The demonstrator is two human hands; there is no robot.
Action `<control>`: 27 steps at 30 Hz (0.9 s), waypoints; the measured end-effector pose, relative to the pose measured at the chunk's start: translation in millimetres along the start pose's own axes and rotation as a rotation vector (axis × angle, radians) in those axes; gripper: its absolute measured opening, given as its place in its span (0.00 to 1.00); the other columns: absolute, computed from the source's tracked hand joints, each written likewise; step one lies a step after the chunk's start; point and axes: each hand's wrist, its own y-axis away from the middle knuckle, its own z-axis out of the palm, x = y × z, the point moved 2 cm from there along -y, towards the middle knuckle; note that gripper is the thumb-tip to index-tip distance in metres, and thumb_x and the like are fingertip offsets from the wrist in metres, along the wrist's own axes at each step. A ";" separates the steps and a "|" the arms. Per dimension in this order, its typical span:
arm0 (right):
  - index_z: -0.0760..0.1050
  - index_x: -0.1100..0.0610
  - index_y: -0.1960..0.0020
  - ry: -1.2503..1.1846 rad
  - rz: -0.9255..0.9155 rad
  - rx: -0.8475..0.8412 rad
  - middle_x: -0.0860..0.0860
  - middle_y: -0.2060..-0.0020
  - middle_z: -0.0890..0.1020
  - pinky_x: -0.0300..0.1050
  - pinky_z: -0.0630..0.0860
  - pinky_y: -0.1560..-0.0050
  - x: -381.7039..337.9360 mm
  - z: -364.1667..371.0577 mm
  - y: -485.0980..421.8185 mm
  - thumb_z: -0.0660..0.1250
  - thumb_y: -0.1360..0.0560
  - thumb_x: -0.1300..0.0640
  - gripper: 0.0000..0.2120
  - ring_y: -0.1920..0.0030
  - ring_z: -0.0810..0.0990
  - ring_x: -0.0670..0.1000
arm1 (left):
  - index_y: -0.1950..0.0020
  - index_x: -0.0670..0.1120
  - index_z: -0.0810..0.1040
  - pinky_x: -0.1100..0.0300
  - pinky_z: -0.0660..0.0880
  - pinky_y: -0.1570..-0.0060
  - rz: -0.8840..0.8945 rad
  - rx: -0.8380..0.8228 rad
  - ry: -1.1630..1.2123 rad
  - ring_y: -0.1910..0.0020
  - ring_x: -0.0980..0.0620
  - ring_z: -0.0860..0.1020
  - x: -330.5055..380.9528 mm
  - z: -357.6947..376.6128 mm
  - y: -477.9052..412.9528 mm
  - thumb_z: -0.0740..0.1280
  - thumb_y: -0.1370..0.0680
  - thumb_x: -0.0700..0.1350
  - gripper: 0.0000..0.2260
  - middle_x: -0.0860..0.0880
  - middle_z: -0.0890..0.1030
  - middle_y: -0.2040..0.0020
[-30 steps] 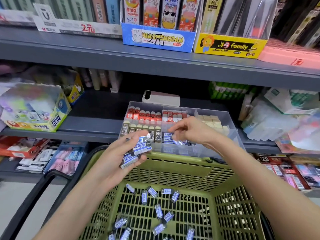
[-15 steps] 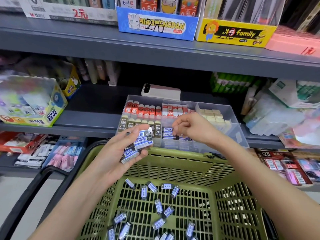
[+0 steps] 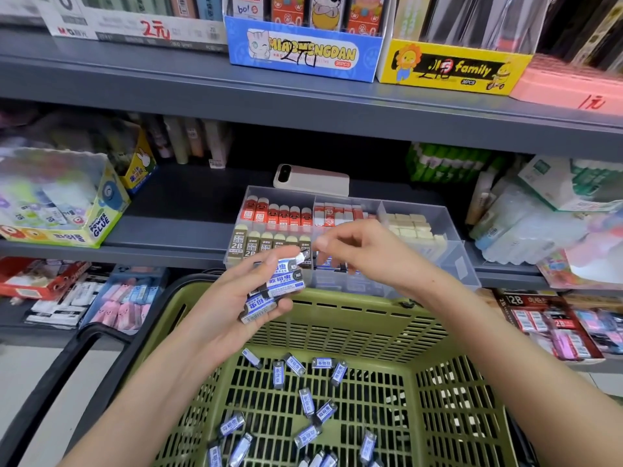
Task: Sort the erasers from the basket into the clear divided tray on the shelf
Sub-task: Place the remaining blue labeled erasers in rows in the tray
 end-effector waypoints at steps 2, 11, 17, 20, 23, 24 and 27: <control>0.82 0.54 0.56 -0.106 0.018 -0.087 0.53 0.61 0.83 0.29 0.69 0.67 -6.1 8.3 3.0 0.67 0.25 0.52 0.07 0.66 0.74 0.40 | 0.47 0.44 0.84 0.64 0.75 0.71 -0.003 -0.033 0.007 0.63 0.53 0.79 0.1 1.9 1.0 0.68 0.30 0.46 0.14 0.44 0.83 0.56; 0.71 0.62 0.59 -0.808 0.097 0.122 0.60 0.62 0.84 0.46 0.82 0.53 -3.8 0.9 -5.7 0.65 0.24 0.61 0.07 0.56 0.84 0.56 | 0.44 0.46 0.83 0.64 0.74 0.72 0.022 -0.047 0.095 0.63 0.50 0.80 3.8 3.5 2.6 0.66 0.29 0.44 0.15 0.43 0.83 0.54; 0.74 0.59 0.62 -0.080 0.135 0.177 0.47 0.75 0.79 0.43 0.79 0.71 18.1 -23.5 -17.5 0.72 0.28 0.55 0.10 0.75 0.77 0.47 | 0.44 0.45 0.83 0.65 0.73 0.73 0.031 -0.016 0.097 0.62 0.51 0.81 6.0 -0.5 1.4 0.68 0.31 0.45 0.16 0.44 0.83 0.57; 0.76 0.58 0.65 0.277 0.101 0.081 0.48 0.73 0.78 0.45 0.77 0.68 20.6 -10.1 -24.0 0.75 0.32 0.52 0.12 0.74 0.76 0.46 | 0.44 0.44 0.83 0.65 0.73 0.73 0.033 -0.022 0.097 0.63 0.52 0.80 6.6 -1.0 0.7 0.68 0.30 0.45 0.16 0.43 0.83 0.57; 0.80 0.60 0.63 0.499 0.080 0.054 0.48 0.72 0.78 0.43 0.61 0.63 19.5 5.0 -28.3 0.75 0.33 0.49 0.14 0.67 0.76 0.47 | 0.45 0.44 0.83 0.65 0.74 0.72 0.033 -0.023 0.087 0.65 0.53 0.80 6.5 -1.1 1.2 0.67 0.30 0.46 0.16 0.44 0.83 0.57; 0.80 0.61 0.63 0.513 0.093 0.030 0.50 0.70 0.79 0.43 0.58 0.63 20.7 7.8 -29.7 0.74 0.31 0.49 0.14 0.66 0.76 0.48 | 0.45 0.44 0.83 0.65 0.74 0.72 0.032 -0.021 0.081 0.65 0.53 0.80 6.4 -1.0 1.5 0.67 0.30 0.46 0.15 0.44 0.83 0.58; 0.69 0.59 0.73 0.485 0.118 -0.058 0.53 0.76 0.70 0.42 0.62 0.70 25.5 9.0 -31.2 0.66 0.24 0.49 0.22 0.73 0.66 0.50 | 0.46 0.44 0.83 0.65 0.74 0.72 0.026 -0.010 0.069 0.66 0.53 0.79 6.5 -0.1 1.8 0.67 0.30 0.46 0.15 0.44 0.82 0.59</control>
